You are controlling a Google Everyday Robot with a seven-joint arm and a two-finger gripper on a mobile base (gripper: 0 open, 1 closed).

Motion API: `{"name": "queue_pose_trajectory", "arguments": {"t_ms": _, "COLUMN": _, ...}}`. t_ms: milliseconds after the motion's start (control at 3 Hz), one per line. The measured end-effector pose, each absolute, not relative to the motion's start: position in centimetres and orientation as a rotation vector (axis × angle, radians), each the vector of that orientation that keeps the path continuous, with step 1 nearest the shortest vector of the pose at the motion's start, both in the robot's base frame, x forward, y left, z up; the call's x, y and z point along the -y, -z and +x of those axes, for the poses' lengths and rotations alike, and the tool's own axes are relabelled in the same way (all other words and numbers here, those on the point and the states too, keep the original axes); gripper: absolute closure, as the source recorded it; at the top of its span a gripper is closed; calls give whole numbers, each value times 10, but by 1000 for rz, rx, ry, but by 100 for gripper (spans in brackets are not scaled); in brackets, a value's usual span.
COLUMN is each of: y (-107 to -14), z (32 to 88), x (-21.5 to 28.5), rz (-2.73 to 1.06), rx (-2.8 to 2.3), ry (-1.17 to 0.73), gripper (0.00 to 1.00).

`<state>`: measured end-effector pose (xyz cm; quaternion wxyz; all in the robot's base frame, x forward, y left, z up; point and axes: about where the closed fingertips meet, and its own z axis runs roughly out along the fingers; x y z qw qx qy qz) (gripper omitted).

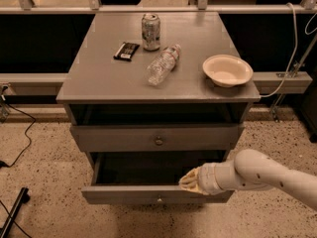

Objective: Open middle drawer

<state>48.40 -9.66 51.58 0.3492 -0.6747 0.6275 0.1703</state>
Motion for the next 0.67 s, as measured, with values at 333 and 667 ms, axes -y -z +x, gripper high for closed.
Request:
{"name": "queue_pose_trajectory", "arguments": {"t_ms": 333, "y": -516, "z": 484, "x": 95, "rz": -1750, "rx": -1624, "ry": -444, "gripper": 39}}
{"name": "queue_pose_trajectory", "arguments": {"t_ms": 667, "y": -510, "z": 487, "x": 94, "rz": -1762, "rx": -1639, "ry": -464, "gripper": 15}}
